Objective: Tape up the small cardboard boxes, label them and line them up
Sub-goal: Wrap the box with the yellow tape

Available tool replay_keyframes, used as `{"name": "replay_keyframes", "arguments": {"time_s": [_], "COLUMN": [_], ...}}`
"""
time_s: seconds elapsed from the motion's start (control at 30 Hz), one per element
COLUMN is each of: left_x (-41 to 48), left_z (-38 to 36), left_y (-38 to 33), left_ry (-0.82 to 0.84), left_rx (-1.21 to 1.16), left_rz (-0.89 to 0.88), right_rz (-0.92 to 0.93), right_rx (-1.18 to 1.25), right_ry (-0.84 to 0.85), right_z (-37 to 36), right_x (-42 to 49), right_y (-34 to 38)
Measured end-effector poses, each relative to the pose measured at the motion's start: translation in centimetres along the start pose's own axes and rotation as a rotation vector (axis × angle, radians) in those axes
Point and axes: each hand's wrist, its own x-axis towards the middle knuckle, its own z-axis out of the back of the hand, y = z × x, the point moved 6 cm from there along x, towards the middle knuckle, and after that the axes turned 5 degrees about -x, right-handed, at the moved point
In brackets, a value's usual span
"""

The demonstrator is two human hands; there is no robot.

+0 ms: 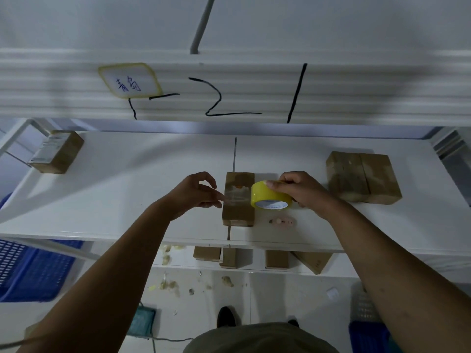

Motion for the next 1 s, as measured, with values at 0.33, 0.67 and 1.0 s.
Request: {"name": "replay_keyframes", "arguments": {"time_s": [0.33,0.67,1.0], "left_x": [0.8,0.9,2.0], "left_z": [0.3,1.2,1.2], "left_y": [0.1,1.1,2.1], "left_ry": [-0.004,-0.1,-0.278], "left_rx": [0.024,-0.026,-0.1], "left_rz": [0.07,0.103,0.103], "right_rz": [-0.038,-0.059,-0.1], "right_rx": [-0.057,-0.072,-0.208], "right_ry": [-0.006,-0.01,-0.051], "right_z": [-0.2,-0.7,-0.9], "right_x": [0.1,0.7,1.1], "right_y": [-1.6,-1.8,-1.6]}}
